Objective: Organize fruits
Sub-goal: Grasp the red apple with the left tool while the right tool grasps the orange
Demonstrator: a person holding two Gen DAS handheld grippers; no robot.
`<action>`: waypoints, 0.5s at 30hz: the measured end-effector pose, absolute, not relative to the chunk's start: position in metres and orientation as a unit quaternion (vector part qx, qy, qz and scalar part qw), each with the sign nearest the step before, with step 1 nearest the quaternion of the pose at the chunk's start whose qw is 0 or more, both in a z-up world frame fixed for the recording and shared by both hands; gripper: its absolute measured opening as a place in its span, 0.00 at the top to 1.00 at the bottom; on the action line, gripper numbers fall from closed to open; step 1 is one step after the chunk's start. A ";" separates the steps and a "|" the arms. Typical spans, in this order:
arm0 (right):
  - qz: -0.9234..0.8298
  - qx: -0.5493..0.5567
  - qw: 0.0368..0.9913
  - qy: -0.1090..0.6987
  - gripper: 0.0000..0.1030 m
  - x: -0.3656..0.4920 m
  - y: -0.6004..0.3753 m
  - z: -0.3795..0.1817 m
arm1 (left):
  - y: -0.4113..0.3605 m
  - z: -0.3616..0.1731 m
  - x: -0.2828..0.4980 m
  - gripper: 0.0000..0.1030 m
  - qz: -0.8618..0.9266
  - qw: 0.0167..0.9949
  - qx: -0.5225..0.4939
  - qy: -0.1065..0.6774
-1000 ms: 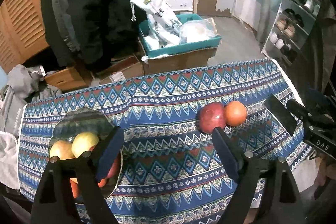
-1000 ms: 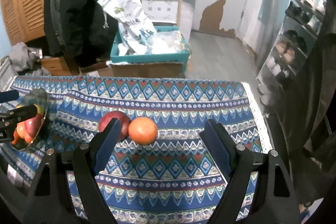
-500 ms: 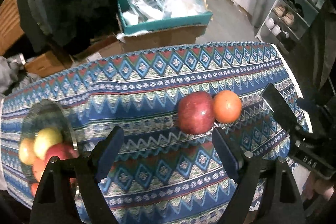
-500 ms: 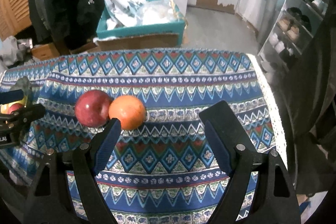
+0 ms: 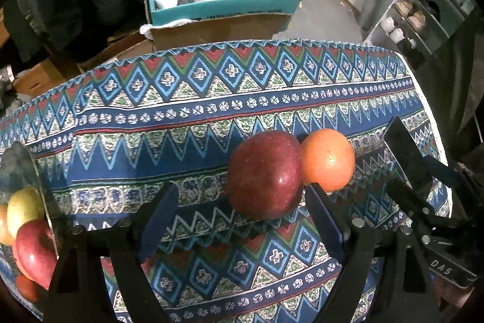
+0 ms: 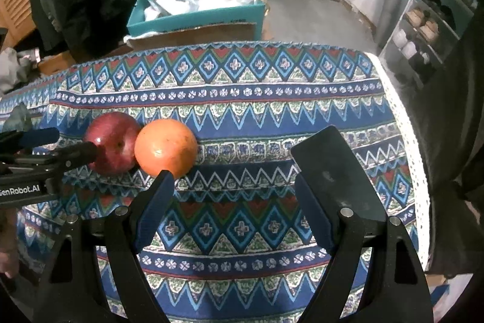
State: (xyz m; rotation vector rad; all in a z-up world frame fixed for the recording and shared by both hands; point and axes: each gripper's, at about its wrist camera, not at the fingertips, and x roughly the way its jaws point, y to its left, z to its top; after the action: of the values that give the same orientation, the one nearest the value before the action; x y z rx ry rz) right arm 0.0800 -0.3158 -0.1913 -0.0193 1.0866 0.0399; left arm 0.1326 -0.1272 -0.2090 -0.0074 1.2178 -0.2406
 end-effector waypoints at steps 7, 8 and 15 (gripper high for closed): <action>0.019 0.026 0.848 0.529 0.21 0.089 -0.324 -0.203 | -0.135 -0.221 0.140 0.16 -0.124 0.806 -0.008 0.579; 0.019 0.029 0.848 0.529 0.21 0.090 -0.324 -0.203 | -0.135 -0.223 0.141 0.16 -0.124 0.805 -0.010 0.580; 0.023 0.028 0.847 0.531 0.21 0.092 -0.324 -0.205 | -0.132 -0.232 0.146 0.23 -0.132 0.800 -0.045 0.584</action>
State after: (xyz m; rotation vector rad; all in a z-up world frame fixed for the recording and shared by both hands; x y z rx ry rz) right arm 0.0919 -0.3235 -0.2047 0.0598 1.1202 0.0484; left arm 0.1462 -0.1319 -0.2322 -0.0961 1.2522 -0.2833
